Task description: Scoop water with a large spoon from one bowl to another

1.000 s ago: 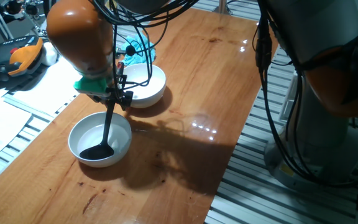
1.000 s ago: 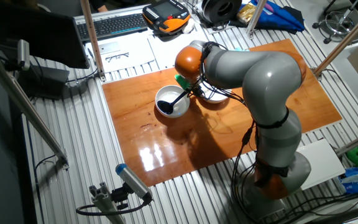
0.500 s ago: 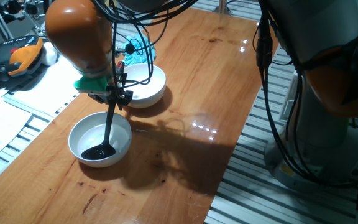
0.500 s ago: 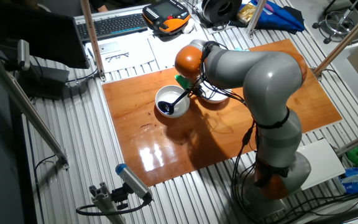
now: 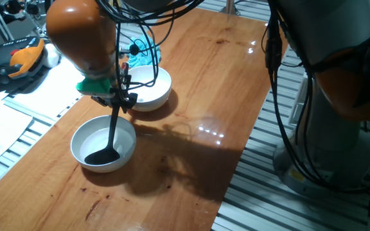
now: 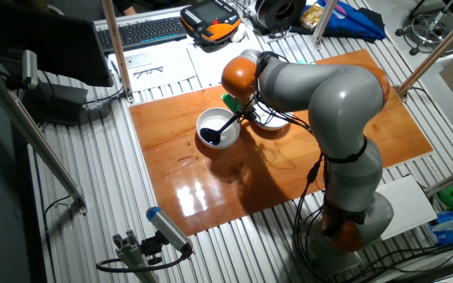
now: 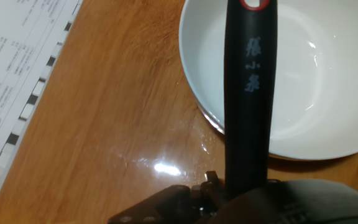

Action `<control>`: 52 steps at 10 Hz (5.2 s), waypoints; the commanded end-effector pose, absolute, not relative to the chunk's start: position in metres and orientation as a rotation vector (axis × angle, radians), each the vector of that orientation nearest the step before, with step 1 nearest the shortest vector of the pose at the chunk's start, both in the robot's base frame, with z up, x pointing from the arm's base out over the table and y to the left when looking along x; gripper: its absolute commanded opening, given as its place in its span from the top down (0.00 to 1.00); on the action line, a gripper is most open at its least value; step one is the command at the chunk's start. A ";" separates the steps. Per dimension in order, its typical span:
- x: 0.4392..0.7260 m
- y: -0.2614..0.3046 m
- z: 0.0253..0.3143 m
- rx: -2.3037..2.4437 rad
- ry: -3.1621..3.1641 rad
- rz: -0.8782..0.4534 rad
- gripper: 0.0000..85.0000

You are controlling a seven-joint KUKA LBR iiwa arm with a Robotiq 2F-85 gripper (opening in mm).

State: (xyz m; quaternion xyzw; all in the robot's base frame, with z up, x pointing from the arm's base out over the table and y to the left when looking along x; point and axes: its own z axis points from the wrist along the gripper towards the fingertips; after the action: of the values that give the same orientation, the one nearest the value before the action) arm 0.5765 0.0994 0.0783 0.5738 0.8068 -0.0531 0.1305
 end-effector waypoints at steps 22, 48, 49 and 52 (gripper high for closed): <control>0.566 0.107 0.126 1.670 2.479 -0.110 1.00; 0.559 0.137 0.166 1.696 2.468 0.214 1.00; 0.560 0.137 0.165 1.701 2.451 0.261 1.00; 0.559 0.139 0.161 1.683 2.429 0.297 1.00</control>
State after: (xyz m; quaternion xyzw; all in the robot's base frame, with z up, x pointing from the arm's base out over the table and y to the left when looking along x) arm 0.5594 0.1393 0.1606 0.5648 0.8147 0.0992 0.0859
